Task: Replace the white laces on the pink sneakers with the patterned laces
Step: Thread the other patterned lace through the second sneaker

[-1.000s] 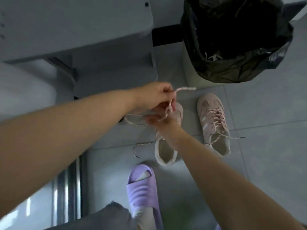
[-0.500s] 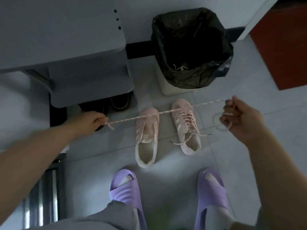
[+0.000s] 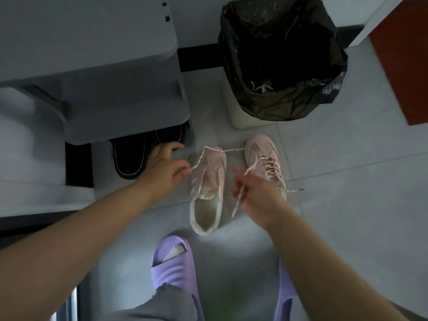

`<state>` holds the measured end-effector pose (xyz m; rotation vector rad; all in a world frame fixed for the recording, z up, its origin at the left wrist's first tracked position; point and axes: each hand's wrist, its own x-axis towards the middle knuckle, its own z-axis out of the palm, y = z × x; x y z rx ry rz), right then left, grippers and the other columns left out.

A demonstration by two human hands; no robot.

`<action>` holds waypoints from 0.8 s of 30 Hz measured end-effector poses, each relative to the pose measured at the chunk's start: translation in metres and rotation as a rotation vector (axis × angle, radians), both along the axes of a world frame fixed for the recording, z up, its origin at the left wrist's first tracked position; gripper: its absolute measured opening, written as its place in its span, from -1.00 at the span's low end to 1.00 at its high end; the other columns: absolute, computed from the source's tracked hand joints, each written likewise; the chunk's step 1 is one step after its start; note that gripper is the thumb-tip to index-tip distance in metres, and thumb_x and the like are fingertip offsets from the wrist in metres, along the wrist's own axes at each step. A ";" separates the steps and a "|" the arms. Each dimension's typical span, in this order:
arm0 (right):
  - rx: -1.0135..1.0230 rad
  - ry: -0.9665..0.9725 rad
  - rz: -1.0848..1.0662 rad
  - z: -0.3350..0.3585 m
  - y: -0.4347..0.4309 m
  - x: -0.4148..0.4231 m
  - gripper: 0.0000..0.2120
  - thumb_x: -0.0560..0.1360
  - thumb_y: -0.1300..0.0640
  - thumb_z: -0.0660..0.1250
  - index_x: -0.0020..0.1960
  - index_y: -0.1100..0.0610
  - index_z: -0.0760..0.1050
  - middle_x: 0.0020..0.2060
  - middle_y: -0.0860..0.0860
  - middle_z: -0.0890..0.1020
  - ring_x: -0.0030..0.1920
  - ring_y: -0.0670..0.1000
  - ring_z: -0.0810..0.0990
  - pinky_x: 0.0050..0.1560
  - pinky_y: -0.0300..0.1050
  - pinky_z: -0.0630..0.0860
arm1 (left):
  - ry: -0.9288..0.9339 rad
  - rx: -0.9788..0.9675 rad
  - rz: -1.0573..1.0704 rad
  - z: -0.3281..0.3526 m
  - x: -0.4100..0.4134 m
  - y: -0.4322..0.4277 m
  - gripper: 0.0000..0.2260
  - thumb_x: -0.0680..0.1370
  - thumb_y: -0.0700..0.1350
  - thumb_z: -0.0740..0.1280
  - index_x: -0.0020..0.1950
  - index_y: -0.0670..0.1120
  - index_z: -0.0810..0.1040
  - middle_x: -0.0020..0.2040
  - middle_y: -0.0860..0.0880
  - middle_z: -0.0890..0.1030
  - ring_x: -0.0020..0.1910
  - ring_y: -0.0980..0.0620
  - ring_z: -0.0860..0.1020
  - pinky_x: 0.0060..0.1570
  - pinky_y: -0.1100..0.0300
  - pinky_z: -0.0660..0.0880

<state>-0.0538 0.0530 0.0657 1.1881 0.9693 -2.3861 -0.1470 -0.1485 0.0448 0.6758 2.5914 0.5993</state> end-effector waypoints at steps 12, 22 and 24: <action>0.480 0.149 0.335 -0.016 -0.039 0.014 -0.67 0.46 0.21 0.37 0.18 0.04 0.41 -0.10 0.01 0.63 -0.11 -0.05 0.61 -0.08 -0.21 0.51 | -0.741 0.698 0.462 0.025 0.031 0.059 -0.79 0.58 -0.26 0.16 -0.19 -0.12 0.51 -0.45 0.05 0.54 -0.46 0.19 0.46 -0.40 0.39 0.40; 0.734 0.200 0.631 -0.013 -0.024 0.016 -0.71 0.47 0.06 0.36 -0.18 0.32 0.54 -0.35 0.07 0.50 -0.31 -0.04 0.42 -0.22 -0.19 0.35 | -0.647 0.689 0.659 0.016 0.016 0.050 -0.78 0.62 -0.19 0.10 -0.17 -0.08 0.46 -0.48 0.08 0.49 -0.52 0.21 0.35 -0.44 0.39 0.33; 0.674 0.165 0.645 -0.015 -0.019 0.017 -0.80 0.51 0.09 0.31 -0.13 0.22 0.59 -0.23 0.05 0.63 -0.20 -0.06 0.55 -0.08 -0.20 0.43 | -0.597 0.651 0.653 0.013 0.010 0.044 -0.77 0.62 -0.21 0.09 -0.17 -0.07 0.46 -0.41 0.01 0.47 -0.51 0.19 0.33 -0.40 0.35 0.30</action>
